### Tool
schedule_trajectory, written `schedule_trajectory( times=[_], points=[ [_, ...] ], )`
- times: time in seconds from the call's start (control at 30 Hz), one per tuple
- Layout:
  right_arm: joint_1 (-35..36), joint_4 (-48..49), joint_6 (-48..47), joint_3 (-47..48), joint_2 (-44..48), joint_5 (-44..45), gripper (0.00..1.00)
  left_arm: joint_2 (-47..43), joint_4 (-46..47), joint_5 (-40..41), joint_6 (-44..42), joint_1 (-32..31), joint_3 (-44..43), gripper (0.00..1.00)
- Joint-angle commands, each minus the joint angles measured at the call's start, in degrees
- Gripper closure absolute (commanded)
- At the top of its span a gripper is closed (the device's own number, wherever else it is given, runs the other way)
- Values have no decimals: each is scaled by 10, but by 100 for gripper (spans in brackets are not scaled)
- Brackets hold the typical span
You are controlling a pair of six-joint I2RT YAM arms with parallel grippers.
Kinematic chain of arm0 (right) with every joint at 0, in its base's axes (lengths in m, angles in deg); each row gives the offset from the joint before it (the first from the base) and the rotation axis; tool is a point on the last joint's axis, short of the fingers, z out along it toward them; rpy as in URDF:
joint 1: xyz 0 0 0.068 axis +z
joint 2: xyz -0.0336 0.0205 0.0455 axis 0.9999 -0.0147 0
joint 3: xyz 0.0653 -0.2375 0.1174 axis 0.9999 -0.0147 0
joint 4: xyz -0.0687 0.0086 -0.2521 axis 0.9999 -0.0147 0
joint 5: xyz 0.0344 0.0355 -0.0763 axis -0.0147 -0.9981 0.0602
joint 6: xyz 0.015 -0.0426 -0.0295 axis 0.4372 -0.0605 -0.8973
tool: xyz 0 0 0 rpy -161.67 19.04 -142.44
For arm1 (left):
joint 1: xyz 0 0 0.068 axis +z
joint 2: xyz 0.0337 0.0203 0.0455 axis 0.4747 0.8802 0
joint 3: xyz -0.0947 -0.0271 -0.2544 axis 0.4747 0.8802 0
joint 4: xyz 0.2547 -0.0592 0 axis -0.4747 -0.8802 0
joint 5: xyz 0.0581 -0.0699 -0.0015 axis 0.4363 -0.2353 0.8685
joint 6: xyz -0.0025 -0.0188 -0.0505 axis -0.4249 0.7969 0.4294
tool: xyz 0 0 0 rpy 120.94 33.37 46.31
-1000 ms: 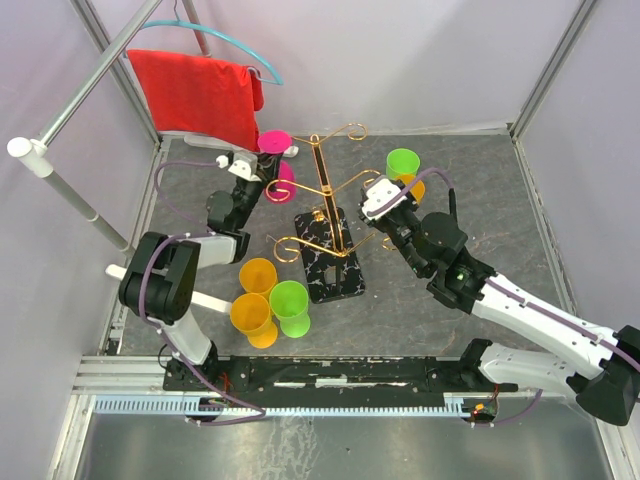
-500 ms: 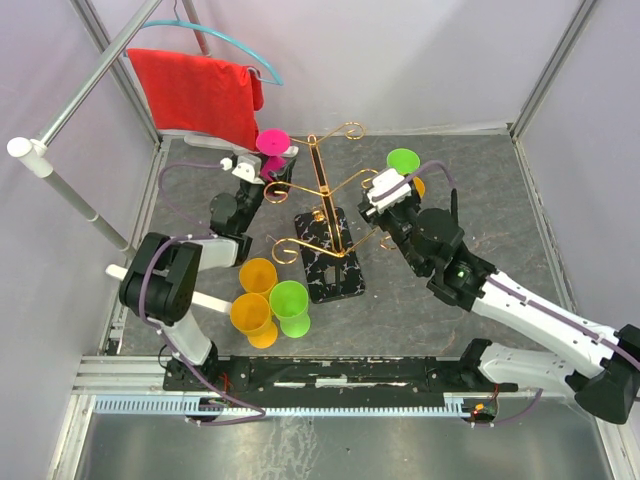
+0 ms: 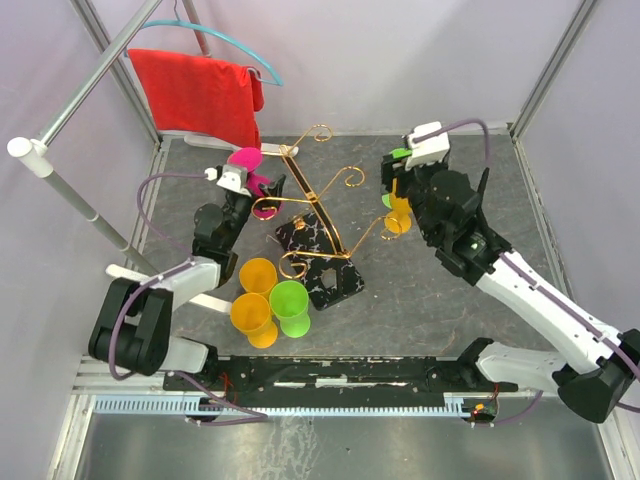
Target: Place the wine glass upside down on the wine glass rack
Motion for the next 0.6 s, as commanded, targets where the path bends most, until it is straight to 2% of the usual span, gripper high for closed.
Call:
schedule_trajectory(
  times=[0.0,0.2,0.43,0.57],
  points=[
    [-63,-47,103,67,-19,-46,22,-59,-85,32,-10,4,16,10],
    [-111,-86,131,102,-64,-92,22,-57,-113,61,-13,12,6,8],
    [-124,-98,139,107,-87,-101,22,-8,-69,141,4,24,-13,6],
    [-135,-120,143,120,-92,-103,21,-35,-67,143,22,51,0,1]
  ],
)
